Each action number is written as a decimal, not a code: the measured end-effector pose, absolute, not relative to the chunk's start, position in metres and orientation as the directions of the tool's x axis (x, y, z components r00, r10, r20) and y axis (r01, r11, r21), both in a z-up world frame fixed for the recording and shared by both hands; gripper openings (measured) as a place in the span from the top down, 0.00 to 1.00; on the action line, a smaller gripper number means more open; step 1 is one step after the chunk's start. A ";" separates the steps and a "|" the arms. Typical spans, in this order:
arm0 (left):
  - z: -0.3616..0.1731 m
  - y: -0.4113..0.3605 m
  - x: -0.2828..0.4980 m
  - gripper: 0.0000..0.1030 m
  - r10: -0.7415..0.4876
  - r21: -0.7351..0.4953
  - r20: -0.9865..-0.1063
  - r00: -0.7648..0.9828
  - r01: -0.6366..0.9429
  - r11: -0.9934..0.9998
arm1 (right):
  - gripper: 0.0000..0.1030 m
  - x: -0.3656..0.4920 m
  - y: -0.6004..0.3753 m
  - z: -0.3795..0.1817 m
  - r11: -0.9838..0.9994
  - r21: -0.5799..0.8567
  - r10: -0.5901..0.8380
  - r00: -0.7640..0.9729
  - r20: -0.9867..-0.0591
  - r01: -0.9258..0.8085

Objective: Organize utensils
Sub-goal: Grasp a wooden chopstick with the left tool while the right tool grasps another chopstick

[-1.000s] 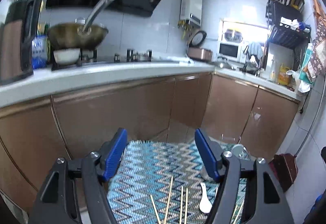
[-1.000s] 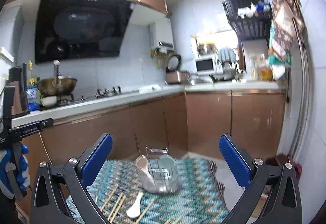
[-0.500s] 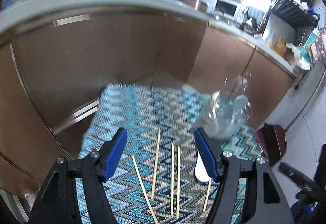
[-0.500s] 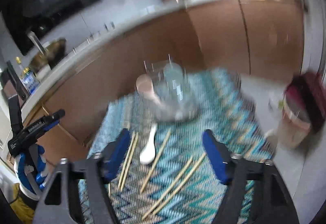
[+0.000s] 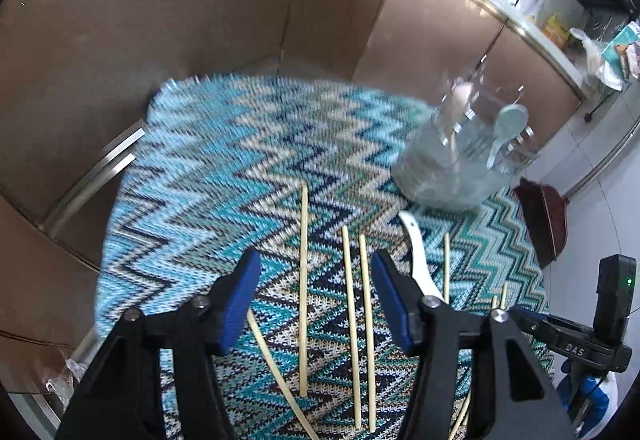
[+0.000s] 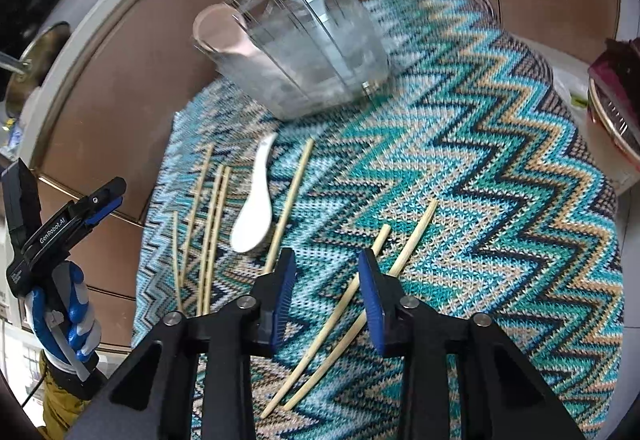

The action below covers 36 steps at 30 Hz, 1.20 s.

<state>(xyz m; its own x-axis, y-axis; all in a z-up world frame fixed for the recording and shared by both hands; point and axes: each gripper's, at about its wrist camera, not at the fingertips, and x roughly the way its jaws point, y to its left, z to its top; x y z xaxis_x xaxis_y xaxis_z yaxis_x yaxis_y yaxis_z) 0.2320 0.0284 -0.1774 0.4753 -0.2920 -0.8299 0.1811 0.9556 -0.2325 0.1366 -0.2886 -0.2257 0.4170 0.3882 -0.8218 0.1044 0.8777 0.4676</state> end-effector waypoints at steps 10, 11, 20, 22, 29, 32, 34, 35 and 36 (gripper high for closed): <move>-0.220 0.019 0.277 0.59 -0.292 -0.251 -0.893 0.342 0.159 0.955 | 0.80 0.160 -0.284 -0.251 0.914 0.381 0.317 0.342 -0.884 0.137; -0.223 0.018 0.282 0.61 -0.290 -0.250 -0.899 0.329 0.159 0.955 | 0.81 0.162 -0.281 -0.253 0.918 0.374 0.314 0.334 -0.888 0.132; -0.248 0.006 0.309 0.85 -0.230 -0.192 -0.939 0.256 0.164 0.968 | 0.87 0.175 -0.280 -0.257 0.925 0.364 0.317 0.311 -0.896 0.105; -0.250 0.004 0.312 0.87 -0.216 -0.178 -0.944 0.250 0.166 0.970 | 0.87 0.177 -0.281 -0.256 0.924 0.368 0.322 0.308 -0.895 0.102; -0.251 -0.012 0.316 0.95 -0.159 -0.117 -0.950 0.268 0.166 0.979 | 0.88 0.177 -0.281 -0.257 0.926 0.365 0.319 0.316 -0.894 0.098; -0.247 -0.014 0.310 0.95 -0.176 -0.137 -0.939 0.296 0.149 0.979 | 0.89 0.175 -0.279 -0.257 0.921 0.374 0.321 0.335 -0.886 0.106; -0.241 -0.013 0.298 0.95 -0.210 -0.173 -0.920 0.331 0.139 0.975 | 0.90 0.171 -0.278 -0.256 0.914 0.390 0.331 0.351 -0.876 0.110; -0.237 -0.010 0.294 0.95 -0.222 -0.186 -0.910 0.349 0.134 0.973 | 0.90 0.169 -0.279 -0.255 0.911 0.399 0.338 0.361 -0.870 0.109; -0.231 -0.007 0.289 0.95 -0.226 -0.192 -0.901 0.371 0.127 0.973 | 0.91 0.166 -0.279 -0.252 0.905 0.412 0.348 0.375 -0.859 0.105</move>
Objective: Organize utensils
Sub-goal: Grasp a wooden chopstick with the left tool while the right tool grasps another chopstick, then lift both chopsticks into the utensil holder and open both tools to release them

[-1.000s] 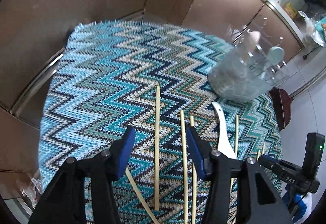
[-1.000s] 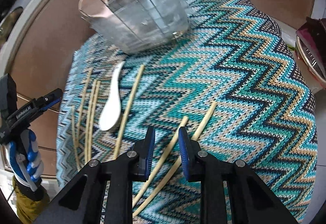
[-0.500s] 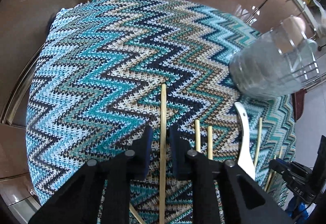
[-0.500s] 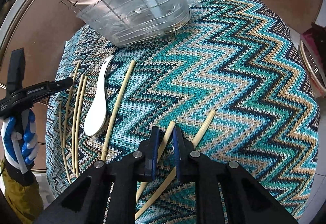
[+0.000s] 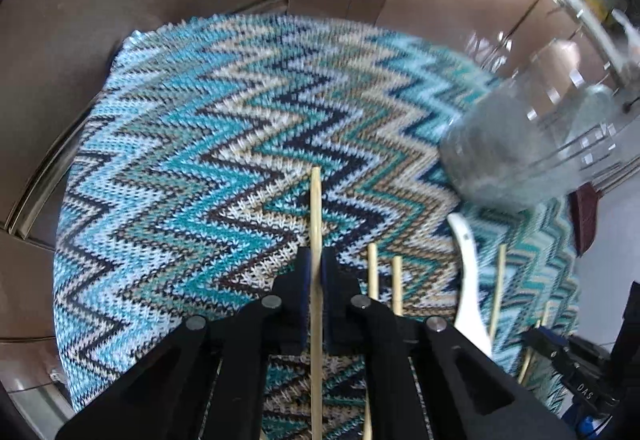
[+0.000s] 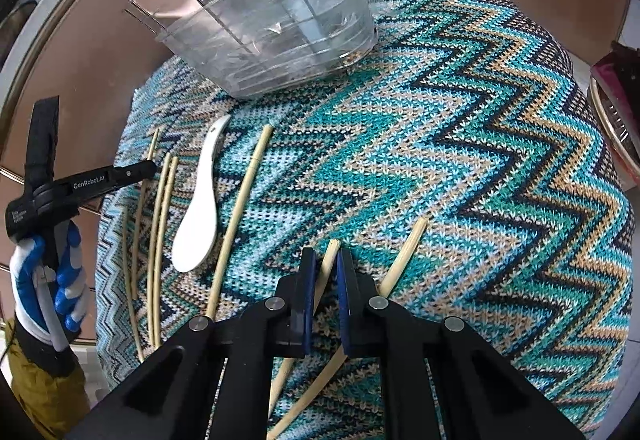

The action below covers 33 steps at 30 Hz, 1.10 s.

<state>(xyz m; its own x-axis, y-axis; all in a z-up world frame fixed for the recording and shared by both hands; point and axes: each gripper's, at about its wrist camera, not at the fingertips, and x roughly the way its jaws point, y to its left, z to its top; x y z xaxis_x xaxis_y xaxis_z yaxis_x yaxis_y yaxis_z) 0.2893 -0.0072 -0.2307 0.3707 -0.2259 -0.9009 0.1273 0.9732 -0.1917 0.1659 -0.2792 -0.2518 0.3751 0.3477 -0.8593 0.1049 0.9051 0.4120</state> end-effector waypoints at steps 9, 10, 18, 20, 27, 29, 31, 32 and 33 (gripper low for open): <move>-0.188 0.016 0.240 0.95 -0.258 -0.238 -0.810 0.526 0.107 0.965 | 0.93 0.136 -0.270 -0.206 0.887 0.461 0.407 0.535 -0.740 -0.037; -0.187 0.022 0.237 0.95 -0.262 -0.244 -0.801 0.538 0.106 0.964 | 0.93 0.133 -0.268 -0.202 0.888 0.457 0.406 0.544 -0.734 -0.047; -0.156 0.041 0.199 0.95 -0.260 -0.249 -0.726 0.637 0.108 0.962 | 0.94 0.102 -0.264 -0.172 0.896 0.424 0.406 0.627 -0.665 -0.130; -0.153 0.040 0.192 0.95 -0.261 -0.254 -0.713 0.650 0.108 0.961 | 0.94 0.094 -0.263 -0.167 0.898 0.416 0.405 0.642 -0.651 -0.144; -0.134 0.034 0.174 0.95 -0.288 -0.291 -0.662 0.692 0.116 0.950 | 0.94 0.073 -0.267 -0.153 0.899 0.399 0.405 0.686 -0.605 -0.179; -0.129 0.030 0.171 0.95 -0.295 -0.296 -0.651 0.700 0.123 0.947 | 0.94 0.069 -0.269 -0.149 0.899 0.395 0.406 0.697 -0.591 -0.188; -0.122 0.026 0.168 0.95 -0.300 -0.301 -0.636 0.711 0.130 0.945 | 0.94 0.067 -0.272 -0.145 0.897 0.398 0.409 0.706 -0.578 -0.194; -0.119 0.023 0.166 0.95 -0.304 -0.303 -0.628 0.716 0.134 0.943 | 0.94 0.066 -0.274 -0.143 0.896 0.399 0.410 0.712 -0.570 -0.196; -0.115 0.020 0.165 0.95 -0.308 -0.304 -0.621 0.721 0.141 0.942 | 0.95 0.066 -0.275 -0.140 0.895 0.399 0.409 0.718 -0.563 -0.198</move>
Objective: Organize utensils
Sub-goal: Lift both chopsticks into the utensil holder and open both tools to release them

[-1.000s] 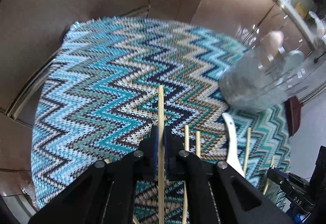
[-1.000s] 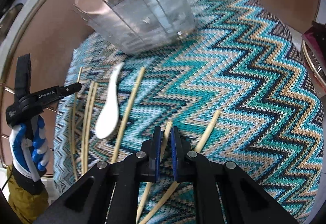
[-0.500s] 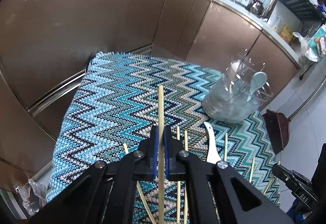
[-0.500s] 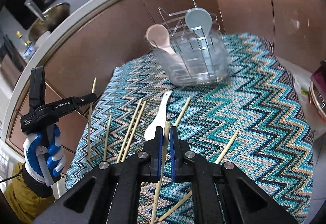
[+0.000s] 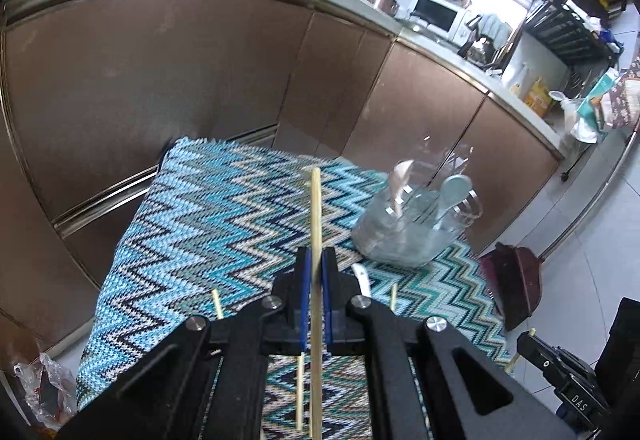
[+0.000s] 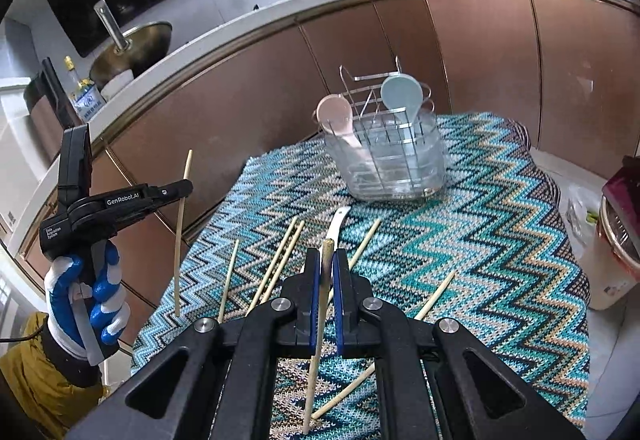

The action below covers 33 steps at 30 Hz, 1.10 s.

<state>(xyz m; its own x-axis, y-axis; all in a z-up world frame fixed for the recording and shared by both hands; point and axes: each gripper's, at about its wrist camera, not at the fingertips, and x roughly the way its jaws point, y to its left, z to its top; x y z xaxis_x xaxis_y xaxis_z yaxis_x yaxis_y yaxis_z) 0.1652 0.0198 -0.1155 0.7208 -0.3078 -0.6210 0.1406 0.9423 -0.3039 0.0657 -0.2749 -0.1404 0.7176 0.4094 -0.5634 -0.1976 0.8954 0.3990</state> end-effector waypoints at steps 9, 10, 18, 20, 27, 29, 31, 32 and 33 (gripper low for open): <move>-0.078 -0.013 0.168 0.95 -0.379 -0.329 -0.541 0.751 0.226 0.917 | 0.95 0.072 -0.289 -0.103 0.893 0.383 0.410 0.777 -0.478 -0.235; -0.073 -0.017 0.171 0.95 -0.391 -0.336 -0.528 0.754 0.237 0.912 | 0.95 0.075 -0.291 -0.096 0.895 0.376 0.406 0.788 -0.463 -0.241; -0.024 -0.048 0.202 0.95 -0.478 -0.397 -0.383 0.790 0.326 0.858 | 0.95 0.096 -0.307 -0.039 0.908 0.326 0.370 0.867 -0.334 -0.262; -0.013 -0.057 0.215 0.95 -0.493 -0.417 -0.352 0.796 0.338 0.844 | 0.95 0.105 -0.310 -0.024 0.911 0.313 0.360 0.886 -0.291 -0.268; -0.003 -0.091 0.267 0.95 -0.444 -0.398 -0.273 0.853 0.320 0.860 | 0.95 0.145 -0.314 0.009 0.934 0.245 0.303 0.938 -0.166 -0.258; -0.009 -0.100 0.280 0.95 -0.425 -0.389 -0.265 0.865 0.308 0.868 | 0.95 0.159 -0.312 0.007 0.941 0.229 0.288 0.945 -0.157 -0.249; -0.018 -0.108 0.293 0.95 -0.404 -0.379 -0.264 0.876 0.291 0.878 | 0.95 0.174 -0.311 0.002 0.945 0.219 0.280 0.947 -0.159 -0.242; -0.022 -0.113 0.298 0.95 -0.391 -0.374 -0.262 0.882 0.281 0.884 | 0.95 0.182 -0.310 -0.003 0.949 0.212 0.271 0.948 -0.164 -0.235; -0.028 -0.115 0.302 0.95 -0.380 -0.369 -0.259 0.888 0.272 0.889 | 0.95 0.188 -0.309 -0.008 0.953 0.203 0.261 0.950 -0.169 -0.226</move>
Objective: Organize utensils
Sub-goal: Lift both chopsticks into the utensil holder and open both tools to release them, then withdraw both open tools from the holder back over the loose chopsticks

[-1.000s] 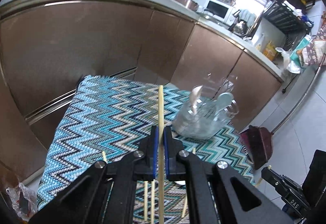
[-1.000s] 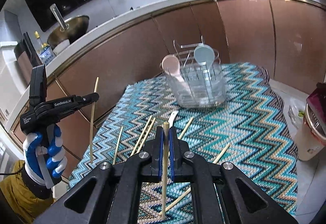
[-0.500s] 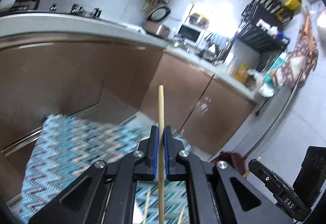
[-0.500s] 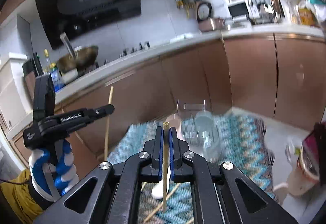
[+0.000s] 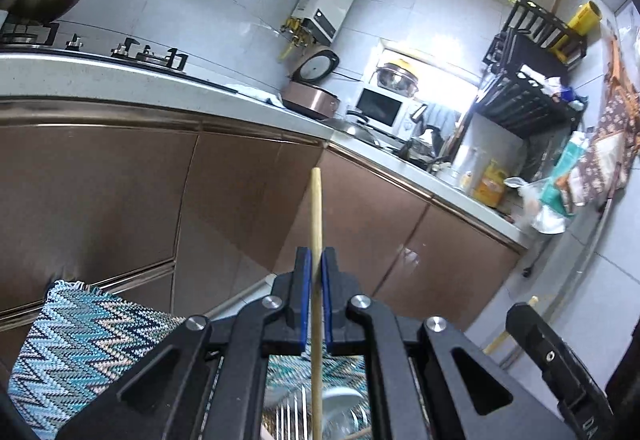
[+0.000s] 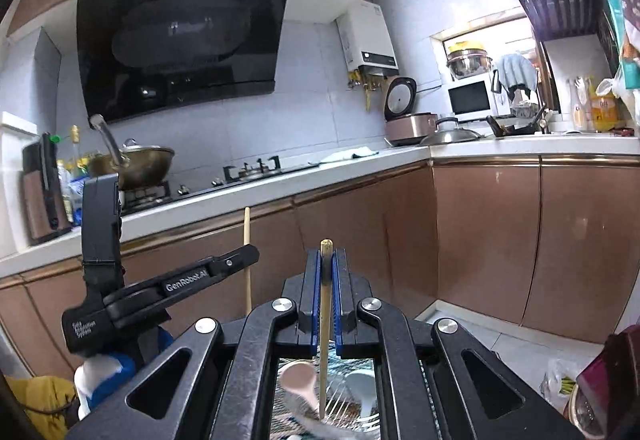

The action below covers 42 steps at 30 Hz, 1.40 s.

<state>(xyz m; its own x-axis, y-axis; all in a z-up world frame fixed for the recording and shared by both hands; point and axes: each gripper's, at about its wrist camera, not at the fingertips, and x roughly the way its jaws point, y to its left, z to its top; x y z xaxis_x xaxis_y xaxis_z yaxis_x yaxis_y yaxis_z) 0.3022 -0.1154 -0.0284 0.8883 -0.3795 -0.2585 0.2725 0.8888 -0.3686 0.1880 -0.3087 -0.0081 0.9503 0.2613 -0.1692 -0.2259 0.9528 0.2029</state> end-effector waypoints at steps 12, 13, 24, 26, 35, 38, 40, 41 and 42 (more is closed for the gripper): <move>-0.102 -0.130 0.322 0.94 -0.250 -0.338 -0.255 0.934 0.156 0.928 | 0.95 0.221 -0.307 -0.074 0.965 0.193 0.223 0.941 -0.254 -0.176; -0.103 -0.129 0.321 0.94 -0.252 -0.336 -0.261 0.932 0.157 0.929 | 0.95 0.221 -0.306 -0.078 0.965 0.195 0.223 0.939 -0.263 -0.175; -0.047 -0.102 0.263 0.63 -0.270 -0.323 -0.217 0.938 0.192 0.927 | 0.65 0.185 -0.314 -0.062 0.965 0.228 0.186 0.950 -0.249 -0.129; -0.033 -0.097 0.247 0.60 -0.266 -0.312 -0.211 0.941 0.193 0.930 | 0.61 0.172 -0.316 -0.053 0.965 0.231 0.175 0.957 -0.233 -0.120; 0.012 -0.076 0.162 0.57 -0.250 -0.245 -0.239 0.938 0.191 0.951 | 0.51 0.098 -0.319 -0.013 0.962 0.250 0.156 0.975 -0.155 -0.114; 0.016 -0.069 0.136 0.57 -0.240 -0.220 -0.261 0.935 0.184 0.958 | 0.51 0.077 -0.319 -0.006 0.957 0.264 0.167 0.975 -0.145 -0.124; 0.017 -0.064 0.121 0.57 -0.231 -0.215 -0.270 0.935 0.175 0.961 | 0.50 0.065 -0.319 -0.005 0.951 0.280 0.177 0.974 -0.143 -0.132; 0.017 -0.061 0.114 0.57 -0.227 -0.214 -0.274 0.935 0.171 0.962 | 0.50 0.060 -0.319 -0.005 0.949 0.286 0.181 0.973 -0.142 -0.134; 0.017 -0.058 0.106 0.57 -0.223 -0.214 -0.277 0.935 0.166 0.963 | 0.50 0.056 -0.319 -0.005 0.947 0.292 0.183 0.973 -0.143 -0.135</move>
<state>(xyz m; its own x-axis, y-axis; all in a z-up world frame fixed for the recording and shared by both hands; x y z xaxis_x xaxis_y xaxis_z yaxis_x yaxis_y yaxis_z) 0.1059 -0.0581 0.0172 0.9348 -0.2230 -0.2766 0.1665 0.9626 -0.2136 0.0558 -0.3186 -0.0049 0.9726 0.1827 -0.1434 -0.1349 0.9470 0.2915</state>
